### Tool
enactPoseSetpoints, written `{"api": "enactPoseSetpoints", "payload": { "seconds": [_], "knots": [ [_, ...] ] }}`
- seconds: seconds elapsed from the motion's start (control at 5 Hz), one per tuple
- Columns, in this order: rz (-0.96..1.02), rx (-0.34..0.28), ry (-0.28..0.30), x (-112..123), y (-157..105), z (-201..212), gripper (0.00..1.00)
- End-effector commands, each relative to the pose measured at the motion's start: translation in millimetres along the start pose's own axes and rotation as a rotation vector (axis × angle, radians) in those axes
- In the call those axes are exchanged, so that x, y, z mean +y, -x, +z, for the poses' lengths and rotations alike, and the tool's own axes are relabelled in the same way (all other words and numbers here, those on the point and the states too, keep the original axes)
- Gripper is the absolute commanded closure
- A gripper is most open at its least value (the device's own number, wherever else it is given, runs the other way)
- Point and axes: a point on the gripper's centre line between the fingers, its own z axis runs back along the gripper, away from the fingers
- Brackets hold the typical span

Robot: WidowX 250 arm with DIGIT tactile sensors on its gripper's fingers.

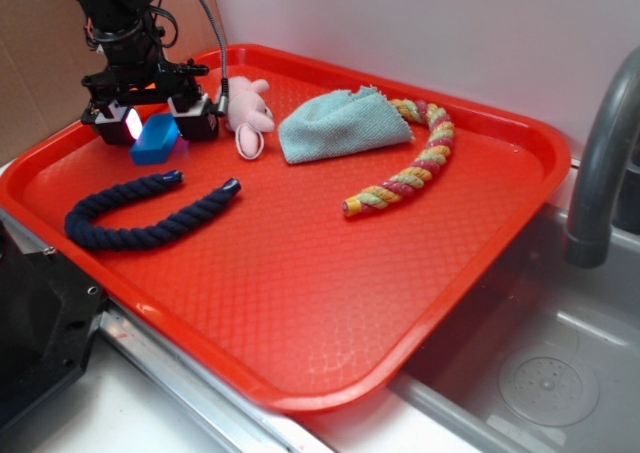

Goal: Grab the blue block.

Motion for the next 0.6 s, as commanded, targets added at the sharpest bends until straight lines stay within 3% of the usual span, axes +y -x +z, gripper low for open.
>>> {"api": "enactPoseSetpoints", "payload": {
  "seconds": [0.0,0.2,0.4],
  "knots": [
    [0.02,0.027,0.034,-2,2,8,1.0],
    [0.07,0.043,0.052,-15,0,30,1.0],
    [0.008,0.071,0.023,-48,4,72,1.0]
  ]
}}
